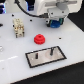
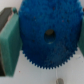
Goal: Insert the blue gear onto the right peg, followed by the red gear
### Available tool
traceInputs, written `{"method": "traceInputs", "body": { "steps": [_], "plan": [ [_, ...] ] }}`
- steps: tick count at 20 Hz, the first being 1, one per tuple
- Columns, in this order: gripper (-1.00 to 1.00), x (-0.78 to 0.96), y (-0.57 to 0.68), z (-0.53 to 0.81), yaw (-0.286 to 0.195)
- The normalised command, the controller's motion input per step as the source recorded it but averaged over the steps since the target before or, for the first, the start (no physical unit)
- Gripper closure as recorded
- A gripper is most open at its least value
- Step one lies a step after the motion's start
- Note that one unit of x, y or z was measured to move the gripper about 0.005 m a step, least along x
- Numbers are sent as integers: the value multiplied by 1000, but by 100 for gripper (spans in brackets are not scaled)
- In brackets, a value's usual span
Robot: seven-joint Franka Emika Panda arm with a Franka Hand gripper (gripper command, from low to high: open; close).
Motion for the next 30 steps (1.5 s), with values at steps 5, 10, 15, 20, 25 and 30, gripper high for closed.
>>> {"method": "traceInputs", "body": {
  "steps": [5,10,15,20,25,30],
  "plan": [
    [100,256,-23,484,0],
    [100,541,-114,577,0],
    [100,654,-185,566,0],
    [100,715,-220,559,0],
    [100,755,-237,515,0],
    [100,789,-254,434,0]
  ]
}}
